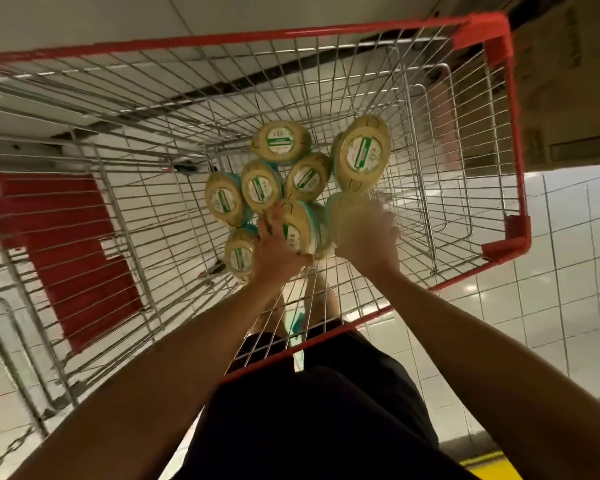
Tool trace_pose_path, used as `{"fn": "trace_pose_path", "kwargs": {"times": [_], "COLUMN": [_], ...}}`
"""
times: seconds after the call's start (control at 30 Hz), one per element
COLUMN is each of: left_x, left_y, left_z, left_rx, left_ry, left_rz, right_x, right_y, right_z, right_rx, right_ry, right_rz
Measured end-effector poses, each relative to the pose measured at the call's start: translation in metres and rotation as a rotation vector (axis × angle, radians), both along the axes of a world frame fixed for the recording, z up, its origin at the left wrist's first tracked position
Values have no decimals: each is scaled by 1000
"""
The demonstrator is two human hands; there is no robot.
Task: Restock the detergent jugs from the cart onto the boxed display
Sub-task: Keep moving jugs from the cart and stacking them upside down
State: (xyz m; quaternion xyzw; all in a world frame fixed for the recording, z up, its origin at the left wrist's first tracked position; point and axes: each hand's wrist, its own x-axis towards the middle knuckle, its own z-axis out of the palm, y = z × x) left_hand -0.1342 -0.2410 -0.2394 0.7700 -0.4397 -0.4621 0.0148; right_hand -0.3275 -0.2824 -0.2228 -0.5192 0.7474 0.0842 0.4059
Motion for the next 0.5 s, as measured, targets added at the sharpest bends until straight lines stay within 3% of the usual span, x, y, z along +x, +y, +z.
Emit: {"fn": "trace_pose_path", "kwargs": {"times": [0.3, 0.5], "left_x": [109, 123], "left_y": [-11, -11], "left_z": [105, 163], "left_rx": [-104, -188], "left_ry": [65, 11], "left_rz": [-9, -119], "right_x": [27, 27], "right_y": [14, 37], "right_z": [103, 167], "right_rx": [-162, -257], "right_ry": [-145, -193], "right_rz": [-75, -228]}}
